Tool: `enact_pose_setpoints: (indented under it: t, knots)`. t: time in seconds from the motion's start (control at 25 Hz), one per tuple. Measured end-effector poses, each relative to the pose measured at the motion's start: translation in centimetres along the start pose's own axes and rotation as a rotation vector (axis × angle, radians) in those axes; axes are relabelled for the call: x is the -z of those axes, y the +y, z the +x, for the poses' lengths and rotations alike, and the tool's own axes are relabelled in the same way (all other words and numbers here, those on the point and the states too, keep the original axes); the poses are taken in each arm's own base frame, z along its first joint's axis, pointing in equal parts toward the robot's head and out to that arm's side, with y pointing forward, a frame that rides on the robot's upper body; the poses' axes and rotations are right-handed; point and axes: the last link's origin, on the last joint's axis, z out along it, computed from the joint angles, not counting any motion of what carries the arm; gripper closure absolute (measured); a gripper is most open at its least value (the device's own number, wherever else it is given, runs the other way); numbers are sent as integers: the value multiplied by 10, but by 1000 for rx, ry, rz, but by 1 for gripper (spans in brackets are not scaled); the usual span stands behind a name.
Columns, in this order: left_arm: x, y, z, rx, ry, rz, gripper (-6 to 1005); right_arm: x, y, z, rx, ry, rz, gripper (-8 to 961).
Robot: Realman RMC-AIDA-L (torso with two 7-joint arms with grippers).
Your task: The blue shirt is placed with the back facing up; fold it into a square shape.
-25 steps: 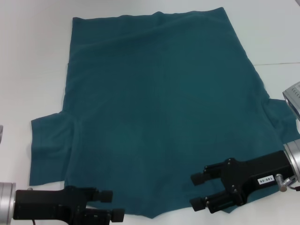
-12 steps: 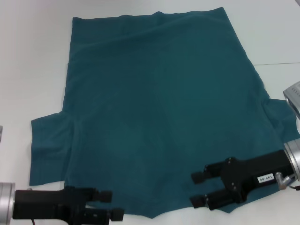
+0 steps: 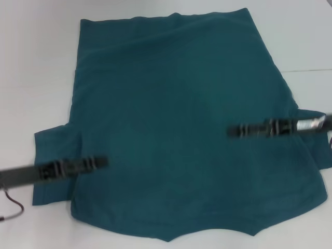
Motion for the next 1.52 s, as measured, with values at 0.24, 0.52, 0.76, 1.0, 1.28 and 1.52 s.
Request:
enact_pose_setpoints:
  t: [0.24, 0.52, 0.76, 1.0, 1.28, 1.52]
  knots:
    - [16, -28, 20, 245, 149, 135, 156, 17, -11, -36, -129, -67, 78, 134]
    - [38, -46, 24, 355, 308, 173, 155, 26, -21, -60, -200, -72, 121, 134]
    - [47, -64, 19, 410, 365, 266, 156, 25, -23, -61, -203, -55, 149, 134]
    - [43, -75, 11, 441, 380, 317, 155, 21, -24, -59, -203, -46, 156, 134]
    - [42, -79, 7, 433, 385, 344, 156, 22, -26, -59, -208, -52, 165, 134]
    - [37, -81, 3, 415, 368, 350, 156, 24, -28, -57, -209, -55, 169, 134]
